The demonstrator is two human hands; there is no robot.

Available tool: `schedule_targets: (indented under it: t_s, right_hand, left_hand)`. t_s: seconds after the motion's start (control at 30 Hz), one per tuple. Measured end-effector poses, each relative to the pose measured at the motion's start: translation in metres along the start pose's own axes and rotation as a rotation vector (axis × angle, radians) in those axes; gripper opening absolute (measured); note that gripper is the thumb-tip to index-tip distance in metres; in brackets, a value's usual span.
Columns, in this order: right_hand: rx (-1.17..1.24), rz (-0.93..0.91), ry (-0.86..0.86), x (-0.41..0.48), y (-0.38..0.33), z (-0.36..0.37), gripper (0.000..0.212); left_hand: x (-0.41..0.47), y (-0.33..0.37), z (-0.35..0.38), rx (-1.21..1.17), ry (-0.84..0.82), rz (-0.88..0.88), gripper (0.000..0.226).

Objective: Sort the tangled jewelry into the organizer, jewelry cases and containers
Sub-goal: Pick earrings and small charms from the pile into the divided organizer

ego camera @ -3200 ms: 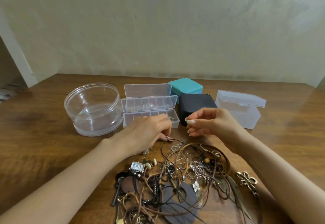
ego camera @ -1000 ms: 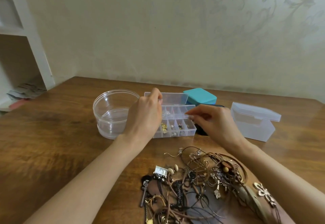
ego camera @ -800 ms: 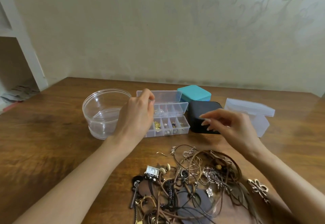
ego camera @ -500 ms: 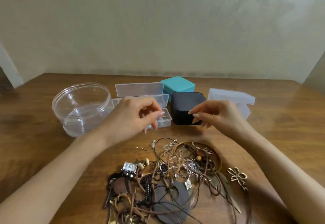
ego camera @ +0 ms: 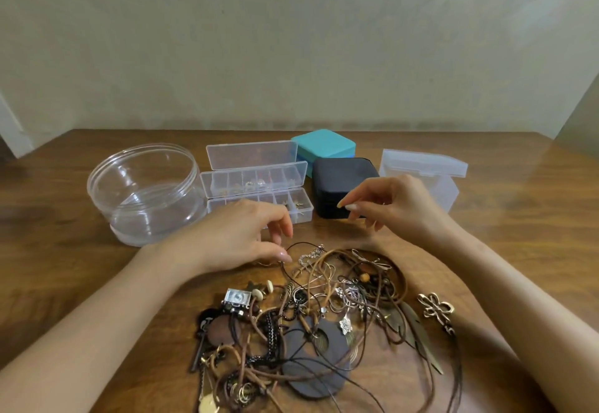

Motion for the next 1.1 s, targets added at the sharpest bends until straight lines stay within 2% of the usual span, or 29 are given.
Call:
schedule_targets:
  t_s: [0.13, 0.3, 0.5, 0.77, 0.97, 1.1]
  right_hand:
    - [-0.010, -0.002, -0.023, -0.001, 0.000, 0.005, 0.012]
    - [-0.002, -0.007, -0.037, -0.001, 0.000, 0.007, 0.014]
    - [0.062, -0.016, -0.120, -0.002, -0.004, 0.012, 0.009]
    - [0.013, 0.017, -0.193, 0.000, 0.000, 0.008, 0.009]
    - [0.068, 0.038, -0.226, -0.002, 0.003, 0.002, 0.013]
    - [0.120, 0.011, -0.333, -0.009, -0.005, 0.008, 0.012]
  left_hand:
    - [0.002, -0.001, 0.004, 0.030, -0.027, 0.011, 0.017]
    - [0.001, -0.001, 0.003, 0.010, -0.038, 0.022, 0.027]
    - [0.001, -0.009, 0.003, -0.040, -0.067, -0.057, 0.026]
    - [-0.002, -0.024, -0.005, 0.169, -0.014, -0.109, 0.021]
    - [-0.001, -0.022, -0.004, 0.199, -0.008, -0.092, 0.018]
    - [0.000, -0.013, -0.002, 0.178, -0.001, -0.038, 0.013]
Point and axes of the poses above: each hand's wrist, its own x-axis towards the middle knuckle, its own z-axis out of the palm, y = z × x, the point moved 7 cm from there along x, towards the middle knuckle, and after that the axes turned 2 degrees about -x, right-handed, at the moved point
